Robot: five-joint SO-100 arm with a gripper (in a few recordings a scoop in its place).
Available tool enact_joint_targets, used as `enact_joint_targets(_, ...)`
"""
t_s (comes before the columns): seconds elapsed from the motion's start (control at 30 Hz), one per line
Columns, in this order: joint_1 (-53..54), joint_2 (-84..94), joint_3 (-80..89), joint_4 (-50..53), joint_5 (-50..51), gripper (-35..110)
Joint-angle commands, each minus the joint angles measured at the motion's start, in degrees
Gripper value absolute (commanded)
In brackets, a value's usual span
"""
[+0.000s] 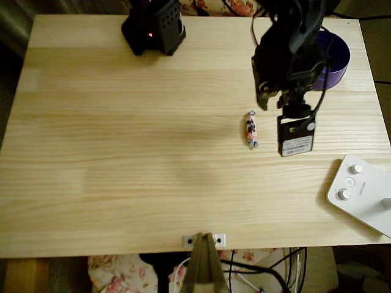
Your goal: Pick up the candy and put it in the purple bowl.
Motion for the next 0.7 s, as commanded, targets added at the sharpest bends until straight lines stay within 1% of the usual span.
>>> enact_joint_targets(0.0,0.3,1.8,0.6,-1.8,0.3,17)
enact_joint_targets(0.17,0.9,1.4,2.7,-4.0,-0.3,18)
enact_joint_targets(0.2,1.0,1.2,2.9,-4.4,-0.4,22)
enact_joint_targets(0.27,1.1,0.9,2.7,-5.4,-0.7,24)
enact_joint_targets(0.4,1.7,-0.9,2.2,-6.1,0.2,24)
enact_joint_targets(0.67,4.9,-1.7,7.4,-9.3,-0.3,24)
